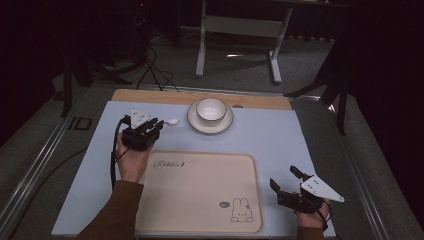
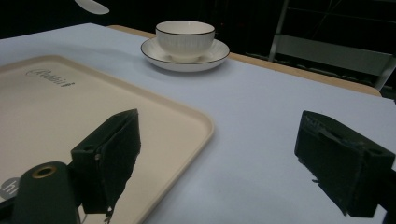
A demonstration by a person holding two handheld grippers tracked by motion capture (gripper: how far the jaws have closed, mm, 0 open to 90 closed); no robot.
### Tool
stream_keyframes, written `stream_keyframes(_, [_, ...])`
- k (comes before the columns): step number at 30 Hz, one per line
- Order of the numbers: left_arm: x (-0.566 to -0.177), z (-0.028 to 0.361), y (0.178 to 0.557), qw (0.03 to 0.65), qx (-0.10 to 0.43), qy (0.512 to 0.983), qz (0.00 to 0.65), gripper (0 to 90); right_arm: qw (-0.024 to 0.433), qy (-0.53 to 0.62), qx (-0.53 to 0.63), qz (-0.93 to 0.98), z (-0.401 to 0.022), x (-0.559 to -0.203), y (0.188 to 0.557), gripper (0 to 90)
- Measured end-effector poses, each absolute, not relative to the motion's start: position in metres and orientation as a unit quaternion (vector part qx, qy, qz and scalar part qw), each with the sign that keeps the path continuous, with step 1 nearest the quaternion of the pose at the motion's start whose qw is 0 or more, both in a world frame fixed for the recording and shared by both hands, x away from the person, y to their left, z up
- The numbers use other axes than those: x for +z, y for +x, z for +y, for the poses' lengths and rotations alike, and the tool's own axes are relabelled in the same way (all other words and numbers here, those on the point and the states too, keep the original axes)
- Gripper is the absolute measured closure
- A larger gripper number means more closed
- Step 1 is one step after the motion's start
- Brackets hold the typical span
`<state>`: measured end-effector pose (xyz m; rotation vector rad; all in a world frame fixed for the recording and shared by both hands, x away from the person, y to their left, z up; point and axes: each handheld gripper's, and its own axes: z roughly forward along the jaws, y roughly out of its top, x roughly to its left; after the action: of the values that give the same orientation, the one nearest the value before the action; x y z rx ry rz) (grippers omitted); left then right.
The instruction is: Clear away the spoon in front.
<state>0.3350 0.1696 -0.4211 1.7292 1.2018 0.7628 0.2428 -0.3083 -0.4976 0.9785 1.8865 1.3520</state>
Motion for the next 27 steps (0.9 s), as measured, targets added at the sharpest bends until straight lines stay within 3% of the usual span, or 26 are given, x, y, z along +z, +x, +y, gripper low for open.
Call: stream_keyframes(27, [-0.440, 0.177, 0.306, 0.442, 0.307, 0.674, 0.506, 74.5, 0.308, 0.371, 0.511, 0.712, -0.309, -0.498, 0.243, 13.9])
